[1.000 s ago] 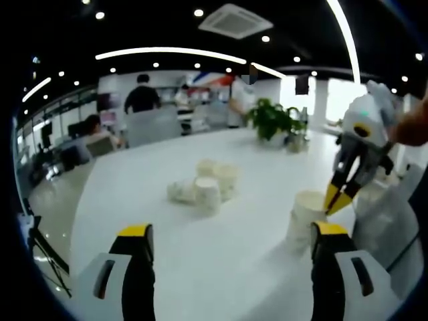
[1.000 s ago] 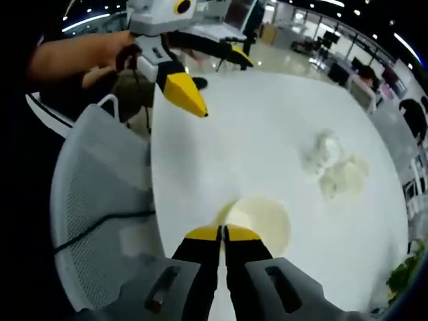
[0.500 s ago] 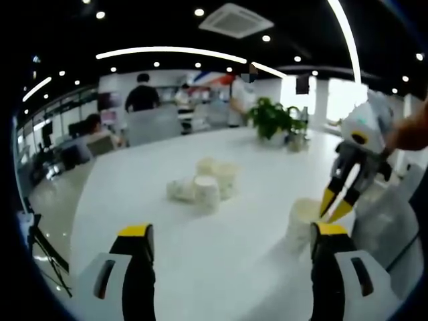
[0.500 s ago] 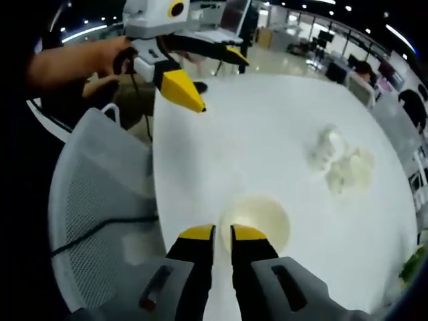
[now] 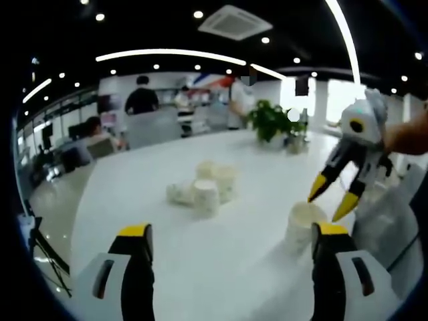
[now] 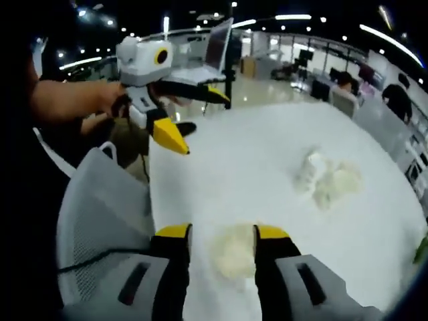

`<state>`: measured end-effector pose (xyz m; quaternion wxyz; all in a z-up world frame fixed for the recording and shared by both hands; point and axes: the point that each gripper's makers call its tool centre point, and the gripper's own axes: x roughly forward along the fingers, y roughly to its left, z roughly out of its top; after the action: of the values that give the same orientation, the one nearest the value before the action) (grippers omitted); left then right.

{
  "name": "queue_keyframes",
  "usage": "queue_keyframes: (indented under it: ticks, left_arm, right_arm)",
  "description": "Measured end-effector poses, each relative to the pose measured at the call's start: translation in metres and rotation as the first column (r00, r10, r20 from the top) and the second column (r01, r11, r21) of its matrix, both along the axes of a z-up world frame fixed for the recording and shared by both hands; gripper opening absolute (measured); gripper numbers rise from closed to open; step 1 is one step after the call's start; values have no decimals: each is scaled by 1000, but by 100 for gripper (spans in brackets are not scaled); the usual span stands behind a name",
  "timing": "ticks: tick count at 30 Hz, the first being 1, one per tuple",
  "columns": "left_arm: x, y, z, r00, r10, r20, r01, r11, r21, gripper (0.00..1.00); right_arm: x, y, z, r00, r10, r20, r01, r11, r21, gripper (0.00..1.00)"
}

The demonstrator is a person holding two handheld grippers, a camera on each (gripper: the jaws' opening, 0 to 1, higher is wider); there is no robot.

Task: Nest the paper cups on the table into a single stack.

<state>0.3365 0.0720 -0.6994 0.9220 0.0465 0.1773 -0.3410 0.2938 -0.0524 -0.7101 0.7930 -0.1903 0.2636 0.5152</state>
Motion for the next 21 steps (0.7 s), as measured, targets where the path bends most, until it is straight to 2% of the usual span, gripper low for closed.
queue_keyframes:
  ticks: [1, 4, 5, 8, 13, 14, 16, 19, 21]
  left_arm:
    - [0, -1, 0, 1000, -1, 1, 1, 1000, 0, 98]
    - [0, -4, 2, 1000, -5, 9, 5, 1000, -2, 98]
    - [0, -4, 2, 1000, -5, 11, 5, 1000, -4, 98]
    - [0, -7, 5, 1000, -8, 16, 8, 1000, -8, 98]
    - [0, -8, 4, 1000, -8, 16, 8, 1000, -12, 98]
    - [1, -8, 4, 1000, -7, 16, 7, 1000, -12, 98]
    - [1, -7, 3, 1000, -2, 18, 2, 1000, -11, 98]
    - [1, -6, 3, 1000, 3, 25, -3, 1000, -11, 98]
    - [1, -6, 4, 1000, 4, 28, -3, 1000, -12, 98]
  right_arm:
    - [5, -6, 6, 1000, -11, 27, 11, 1000, 8, 48]
    - [16, -20, 13, 997, -49, 55, 48, 999, 24, 57]
    - [24, -26, 20, 993, -71, 91, 65, 996, 62, 60]
    - [36, -43, 27, 984, -141, 108, 129, 985, 111, 68]
    - [47, -73, 29, 963, -222, 153, 201, 969, 145, 76]
    - [53, -80, 30, 949, -254, 184, 226, 961, 162, 79]
    - [54, -90, 29, 939, -277, 204, 241, 953, 186, 87]
    - [54, -105, 25, 926, -308, 217, 266, 942, 202, 91]
    - [55, -116, 20, 917, -343, 203, 300, 929, 217, 93]
